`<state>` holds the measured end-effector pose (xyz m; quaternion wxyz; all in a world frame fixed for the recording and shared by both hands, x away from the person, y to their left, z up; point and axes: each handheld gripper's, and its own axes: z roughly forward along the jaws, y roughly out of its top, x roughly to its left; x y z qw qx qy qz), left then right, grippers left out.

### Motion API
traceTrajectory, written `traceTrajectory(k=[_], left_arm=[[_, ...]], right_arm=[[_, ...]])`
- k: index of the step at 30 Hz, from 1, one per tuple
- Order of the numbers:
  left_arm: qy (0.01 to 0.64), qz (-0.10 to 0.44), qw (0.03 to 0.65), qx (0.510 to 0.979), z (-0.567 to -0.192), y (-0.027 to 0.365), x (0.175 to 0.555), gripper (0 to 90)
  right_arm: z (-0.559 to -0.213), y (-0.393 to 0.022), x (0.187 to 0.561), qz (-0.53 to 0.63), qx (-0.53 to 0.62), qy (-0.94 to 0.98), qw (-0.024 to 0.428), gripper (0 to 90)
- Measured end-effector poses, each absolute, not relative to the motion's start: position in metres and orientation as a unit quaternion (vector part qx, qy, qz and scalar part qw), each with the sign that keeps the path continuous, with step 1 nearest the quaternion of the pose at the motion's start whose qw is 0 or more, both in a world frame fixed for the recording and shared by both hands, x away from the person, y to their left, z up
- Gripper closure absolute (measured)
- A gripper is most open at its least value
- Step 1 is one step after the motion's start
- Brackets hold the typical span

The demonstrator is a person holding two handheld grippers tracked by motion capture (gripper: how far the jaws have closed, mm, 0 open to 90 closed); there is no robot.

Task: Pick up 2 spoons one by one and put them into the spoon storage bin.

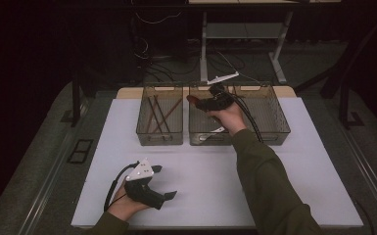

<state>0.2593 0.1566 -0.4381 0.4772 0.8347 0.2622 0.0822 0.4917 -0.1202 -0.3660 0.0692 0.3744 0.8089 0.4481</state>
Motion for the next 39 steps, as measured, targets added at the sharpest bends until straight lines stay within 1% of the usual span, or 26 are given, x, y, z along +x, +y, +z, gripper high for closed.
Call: traceTrajectory(k=[14,15,17,22,29,34,39], left_arm=[[0.258,0.084,0.476,0.836,-0.438,0.156,0.26,0.0],[0.259,0.084,0.476,0.836,-0.438,0.156,0.26,0.0],[0.259,0.083,0.477,0.836,-0.439,0.156,0.259,0.0],[0.257,0.083,0.476,0.837,-0.439,0.155,0.259,0.0],[0.261,0.081,0.477,0.836,-0.439,0.156,0.259,0.0],[0.261,0.081,0.477,0.836,-0.439,0.156,0.259,0.0],[0.259,0.082,0.474,0.838,-0.439,0.156,0.259,0.0]], right_arm=[[-0.379,-0.12,0.491,0.375,0.389,0.839,0.065,79.8],[-0.379,-0.12,0.491,0.372,0.389,0.84,0.065,77.7],[-0.38,-0.12,0.491,0.369,0.392,0.84,0.063,69.6],[-0.38,-0.122,0.49,0.371,0.394,0.838,0.069,59.8],[-0.376,-0.128,0.484,0.39,0.392,0.83,0.07,51.1],[-0.37,-0.137,0.476,0.408,0.381,0.826,0.075,47.6],[-0.362,-0.146,0.463,0.423,0.37,0.824,0.071,46.0]])
